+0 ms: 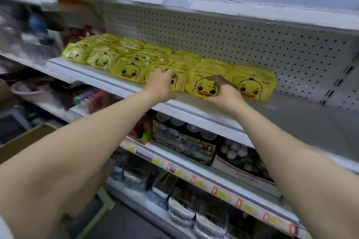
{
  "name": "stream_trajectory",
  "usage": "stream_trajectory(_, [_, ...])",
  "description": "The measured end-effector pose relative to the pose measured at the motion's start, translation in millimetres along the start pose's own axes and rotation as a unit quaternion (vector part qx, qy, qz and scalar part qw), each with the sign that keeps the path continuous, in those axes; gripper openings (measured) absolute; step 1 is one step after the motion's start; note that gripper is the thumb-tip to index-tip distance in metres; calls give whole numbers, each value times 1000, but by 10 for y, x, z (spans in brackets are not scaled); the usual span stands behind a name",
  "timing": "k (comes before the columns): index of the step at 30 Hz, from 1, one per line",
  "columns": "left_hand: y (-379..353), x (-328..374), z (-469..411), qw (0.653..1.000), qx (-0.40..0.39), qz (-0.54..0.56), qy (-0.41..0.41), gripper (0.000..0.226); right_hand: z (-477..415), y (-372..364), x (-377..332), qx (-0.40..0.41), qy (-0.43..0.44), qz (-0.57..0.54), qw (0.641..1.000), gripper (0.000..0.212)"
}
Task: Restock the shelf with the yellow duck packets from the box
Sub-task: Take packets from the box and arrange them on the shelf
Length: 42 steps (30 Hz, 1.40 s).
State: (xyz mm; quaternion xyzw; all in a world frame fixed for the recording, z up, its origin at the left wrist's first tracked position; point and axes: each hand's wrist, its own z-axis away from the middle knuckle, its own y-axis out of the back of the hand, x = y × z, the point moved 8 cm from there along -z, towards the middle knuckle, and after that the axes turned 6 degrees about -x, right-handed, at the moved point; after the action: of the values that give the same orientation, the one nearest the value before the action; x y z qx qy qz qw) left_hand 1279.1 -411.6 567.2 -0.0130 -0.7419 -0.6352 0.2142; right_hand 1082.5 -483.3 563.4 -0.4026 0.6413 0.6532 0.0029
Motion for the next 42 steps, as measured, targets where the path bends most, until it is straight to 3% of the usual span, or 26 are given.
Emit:
stream_trajectory(13, [223, -2597, 1291, 984, -12, -3, 180, 72, 139, -1949, -1762, -128, 98, -4, 987, 71])
stream_trajectory(24, [355, -4994, 1681, 979, -47, 4, 200, 70, -137, -4059, -3204, -211, 73, 15, 975, 70])
stream_trajectory(29, [-4, -5758, 1649, 974, -121, 15, 192, 79, -135, -4846, -3257, -265, 15, 15, 964, 73])
stream_trajectory(34, [-524, -6278, 1561, 961, -174, 39, 213, 74, -248, -5444, -3032, -316, -43, 35, 947, 69])
stream_trajectory(42, [-1314, -7126, 1545, 920, -270, 55, 280, 71, -616, -6601, -2869, -412, -76, 42, 907, 63])
